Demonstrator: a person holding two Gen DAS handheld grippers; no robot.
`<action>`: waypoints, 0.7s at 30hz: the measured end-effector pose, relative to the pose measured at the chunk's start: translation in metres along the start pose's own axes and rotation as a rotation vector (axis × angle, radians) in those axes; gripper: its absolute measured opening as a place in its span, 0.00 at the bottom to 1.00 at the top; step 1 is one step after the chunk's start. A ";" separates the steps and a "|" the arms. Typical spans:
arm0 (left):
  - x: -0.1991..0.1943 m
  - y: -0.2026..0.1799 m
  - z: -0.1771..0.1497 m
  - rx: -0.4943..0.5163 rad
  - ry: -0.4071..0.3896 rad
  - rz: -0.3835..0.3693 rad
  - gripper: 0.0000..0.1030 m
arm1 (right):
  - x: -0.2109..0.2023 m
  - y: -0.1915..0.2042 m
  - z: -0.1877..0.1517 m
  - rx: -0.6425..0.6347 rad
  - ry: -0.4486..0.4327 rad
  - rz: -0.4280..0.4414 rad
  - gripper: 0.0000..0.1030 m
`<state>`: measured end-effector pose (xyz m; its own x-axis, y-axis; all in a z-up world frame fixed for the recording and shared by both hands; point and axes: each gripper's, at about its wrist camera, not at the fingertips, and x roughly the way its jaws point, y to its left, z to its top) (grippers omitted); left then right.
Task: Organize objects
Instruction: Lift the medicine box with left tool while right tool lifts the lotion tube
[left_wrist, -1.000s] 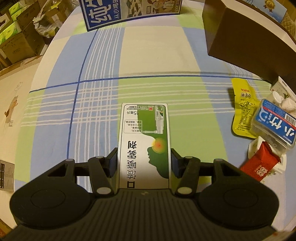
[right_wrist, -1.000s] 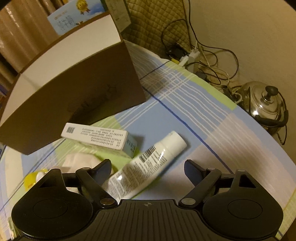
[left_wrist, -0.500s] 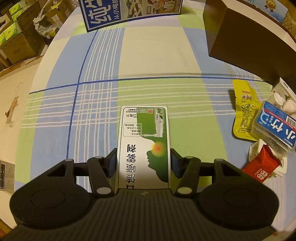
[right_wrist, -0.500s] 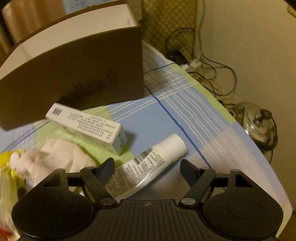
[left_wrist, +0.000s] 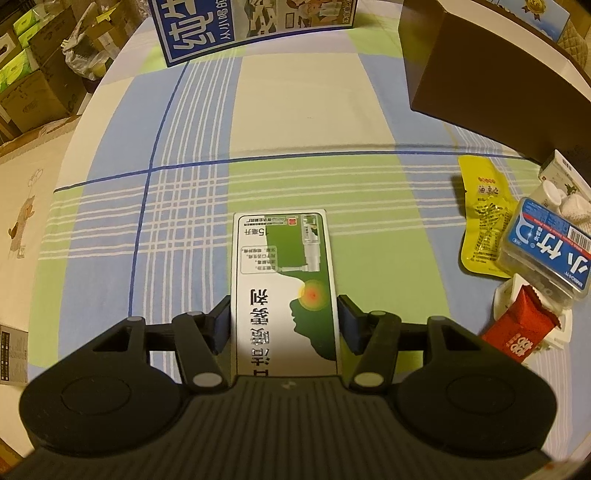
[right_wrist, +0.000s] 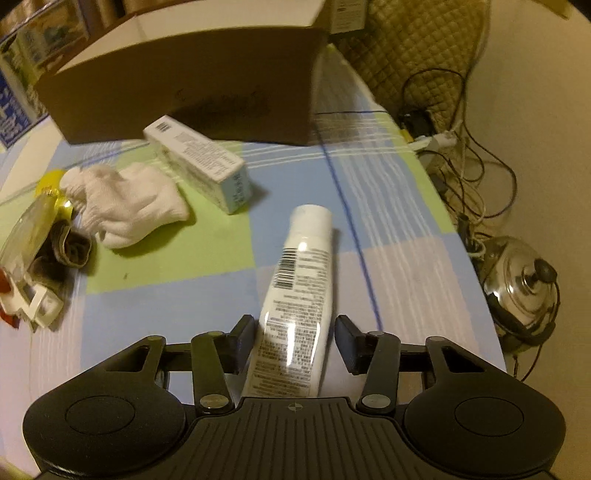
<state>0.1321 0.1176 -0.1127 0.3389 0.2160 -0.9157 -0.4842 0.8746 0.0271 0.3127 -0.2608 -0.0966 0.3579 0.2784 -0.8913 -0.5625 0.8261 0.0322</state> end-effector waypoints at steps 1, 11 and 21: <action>0.000 -0.001 0.000 0.001 0.001 0.000 0.51 | -0.002 -0.001 0.002 0.024 -0.011 -0.007 0.44; 0.004 -0.008 0.005 0.003 0.004 0.026 0.57 | 0.007 0.011 0.021 0.034 -0.073 -0.071 0.41; 0.001 -0.026 0.004 0.035 -0.007 0.041 0.51 | 0.006 0.022 0.011 -0.059 -0.081 -0.014 0.35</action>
<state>0.1486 0.0971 -0.1129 0.3246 0.2548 -0.9109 -0.4694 0.8795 0.0787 0.3107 -0.2361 -0.0962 0.4238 0.3075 -0.8520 -0.5991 0.8006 -0.0091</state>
